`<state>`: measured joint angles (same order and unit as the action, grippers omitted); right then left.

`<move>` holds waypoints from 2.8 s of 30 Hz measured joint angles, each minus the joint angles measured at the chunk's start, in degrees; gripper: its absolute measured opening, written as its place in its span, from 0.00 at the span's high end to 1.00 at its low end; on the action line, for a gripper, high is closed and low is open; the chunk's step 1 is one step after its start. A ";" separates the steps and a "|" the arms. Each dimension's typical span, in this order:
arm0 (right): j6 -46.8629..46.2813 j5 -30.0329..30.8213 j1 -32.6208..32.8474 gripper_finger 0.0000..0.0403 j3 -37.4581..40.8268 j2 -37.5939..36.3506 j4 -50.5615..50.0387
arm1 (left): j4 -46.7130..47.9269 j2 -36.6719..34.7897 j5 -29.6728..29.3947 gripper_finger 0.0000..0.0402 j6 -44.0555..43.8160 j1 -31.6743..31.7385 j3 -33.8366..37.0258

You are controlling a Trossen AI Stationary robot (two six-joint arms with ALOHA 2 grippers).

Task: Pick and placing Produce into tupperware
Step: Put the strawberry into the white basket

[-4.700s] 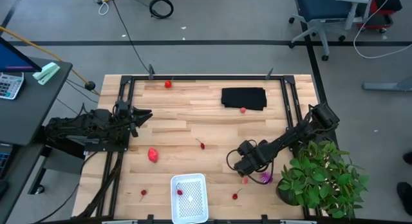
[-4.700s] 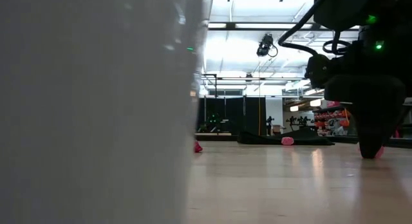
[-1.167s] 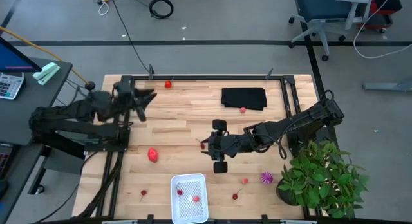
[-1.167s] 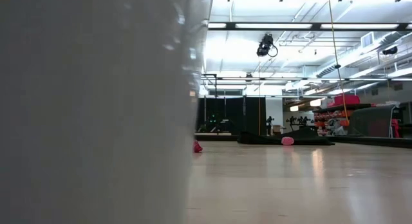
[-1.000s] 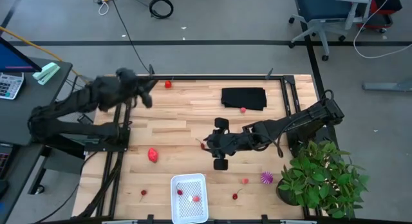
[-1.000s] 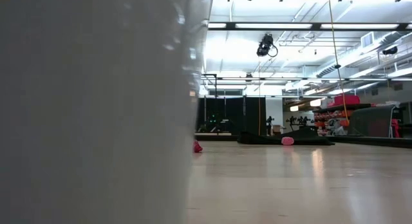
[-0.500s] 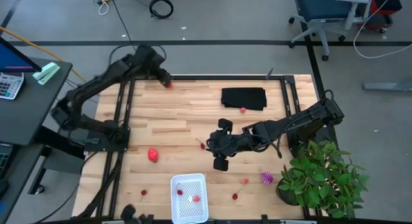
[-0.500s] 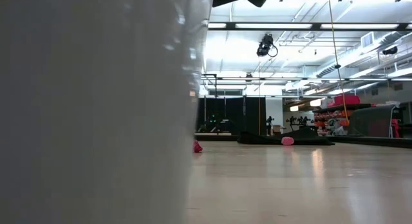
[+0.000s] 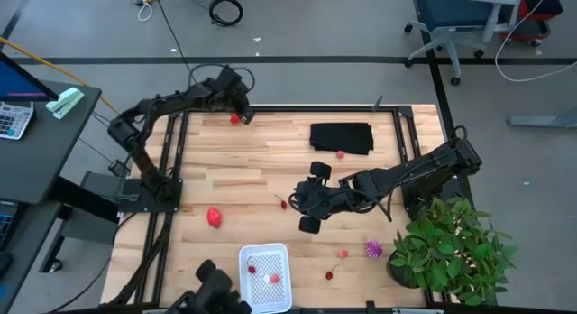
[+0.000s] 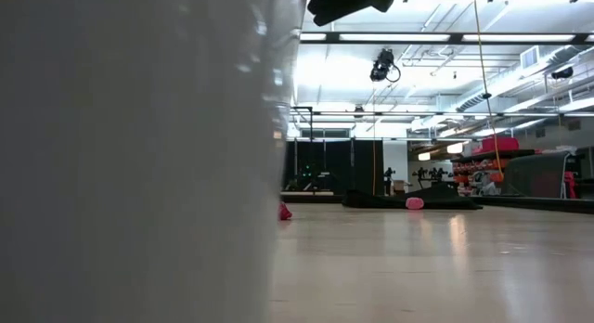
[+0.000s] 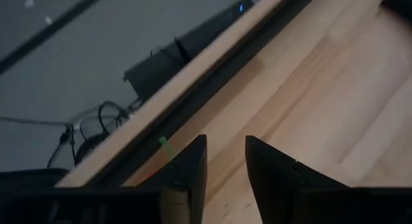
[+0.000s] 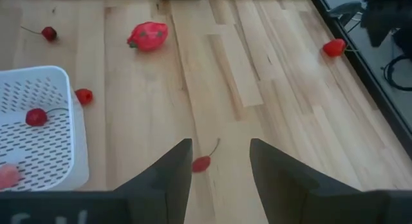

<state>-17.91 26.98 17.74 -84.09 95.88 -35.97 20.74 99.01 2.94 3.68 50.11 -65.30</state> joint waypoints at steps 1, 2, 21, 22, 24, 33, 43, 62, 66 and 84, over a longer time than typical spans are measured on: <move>-0.04 0.00 0.00 0.59 0.00 0.00 -0.02 | 0.04 0.94 0.00 0.69 0.00 0.21 0.00; -0.09 0.00 0.00 0.59 0.00 0.00 -0.08 | 0.07 1.73 -0.02 0.67 0.00 0.42 0.00; -0.15 0.00 0.04 0.59 0.00 0.00 -0.53 | -3.20 6.56 -1.24 0.49 -2.98 3.08 -0.13; -0.15 0.00 0.04 0.59 0.00 0.00 -0.62 | -3.24 6.68 -0.76 0.49 -3.06 3.37 -0.13; -0.15 0.00 0.04 0.59 0.00 0.00 -0.81 | -3.41 6.68 -0.63 0.50 -3.25 3.80 -0.13; -0.08 0.00 0.04 0.59 0.00 0.00 -1.16 | -3.33 6.68 -0.52 0.52 -3.15 4.83 -0.13; -0.04 0.00 0.04 0.59 0.00 0.02 -1.14 | -3.19 6.93 -0.39 0.55 -4.41 5.09 -0.10; -0.09 0.00 0.04 0.59 0.00 0.02 -1.11 | -3.11 6.96 -0.24 0.56 -8.84 5.07 -0.07; -0.09 0.00 0.04 0.59 0.00 0.02 -1.11 | -2.58 6.96 -0.22 0.56 -8.98 4.98 -0.07; -0.07 0.00 0.04 0.59 0.00 0.02 -1.11 | -3.56 6.98 1.18 0.69 -4.04 5.25 -0.07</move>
<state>-17.98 26.98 17.78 -84.09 95.90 -37.08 17.17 106.00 4.12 -0.36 55.36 -65.36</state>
